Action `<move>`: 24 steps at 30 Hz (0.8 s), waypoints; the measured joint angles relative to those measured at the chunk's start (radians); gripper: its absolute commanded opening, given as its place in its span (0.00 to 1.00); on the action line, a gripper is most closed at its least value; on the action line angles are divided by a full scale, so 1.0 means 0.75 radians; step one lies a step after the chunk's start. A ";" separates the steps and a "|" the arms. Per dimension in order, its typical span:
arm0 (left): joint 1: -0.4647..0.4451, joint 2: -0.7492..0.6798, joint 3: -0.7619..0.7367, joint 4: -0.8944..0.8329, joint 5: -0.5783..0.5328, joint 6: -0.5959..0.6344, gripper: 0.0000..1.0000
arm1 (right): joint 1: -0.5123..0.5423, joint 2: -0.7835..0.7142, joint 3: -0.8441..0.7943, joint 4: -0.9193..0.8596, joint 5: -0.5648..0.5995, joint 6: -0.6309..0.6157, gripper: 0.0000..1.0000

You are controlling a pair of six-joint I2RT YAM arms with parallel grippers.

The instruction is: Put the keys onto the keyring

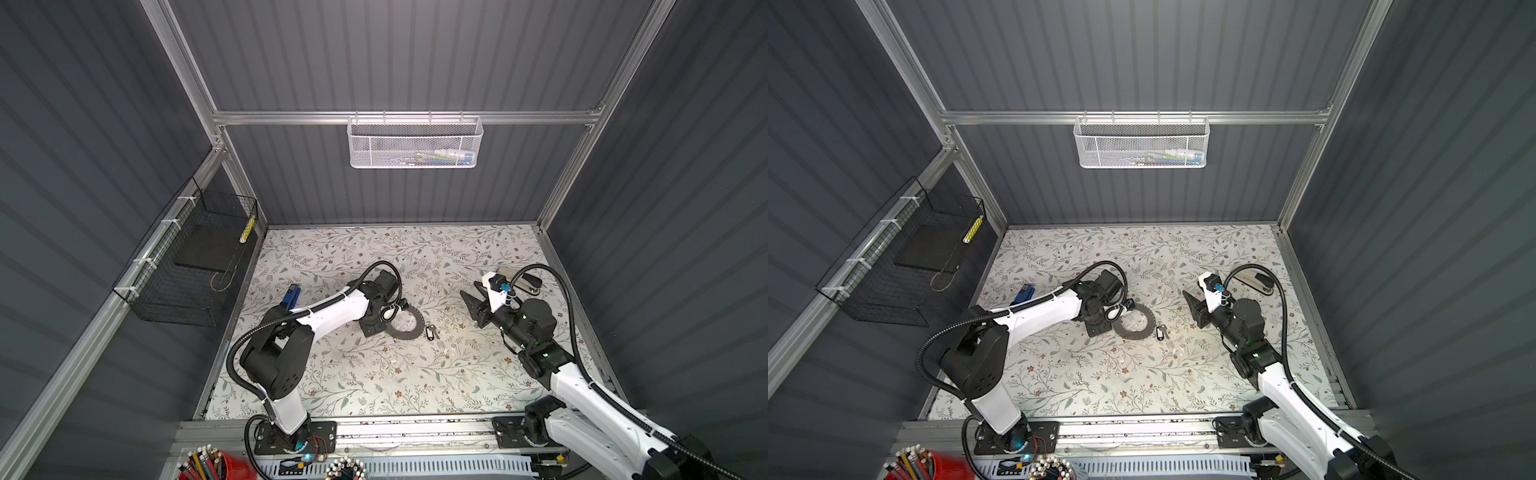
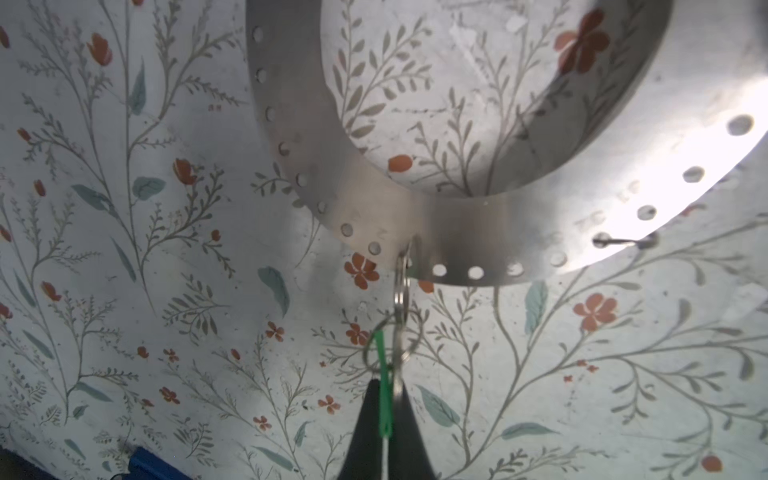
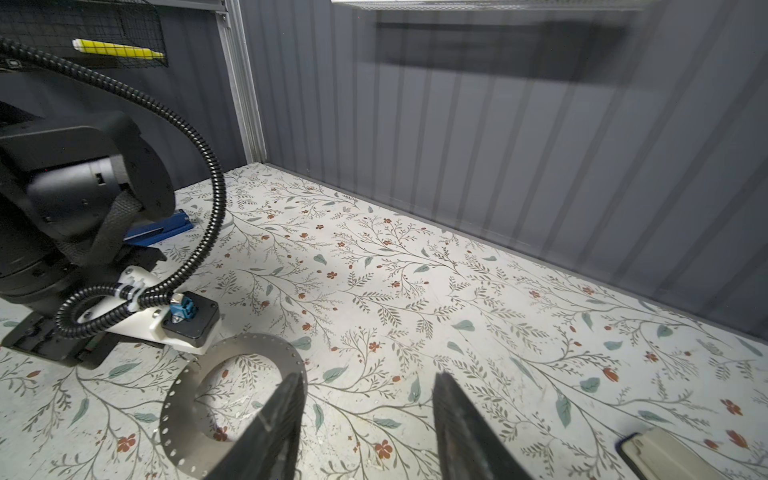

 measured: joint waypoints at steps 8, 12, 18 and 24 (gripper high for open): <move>0.061 -0.107 -0.121 -0.030 -0.045 -0.051 0.32 | -0.108 0.074 0.000 0.007 0.026 0.038 0.56; 0.123 -0.205 -0.152 -0.026 -0.070 -0.079 0.41 | -0.143 0.091 0.001 0.006 0.055 0.045 0.60; 0.317 -0.484 -0.250 0.211 -0.043 -0.198 0.69 | -0.278 0.133 0.004 0.028 0.116 0.054 0.99; 0.540 -0.700 -0.617 0.879 -0.016 -0.425 0.87 | -0.472 0.376 -0.039 0.228 0.148 0.081 0.99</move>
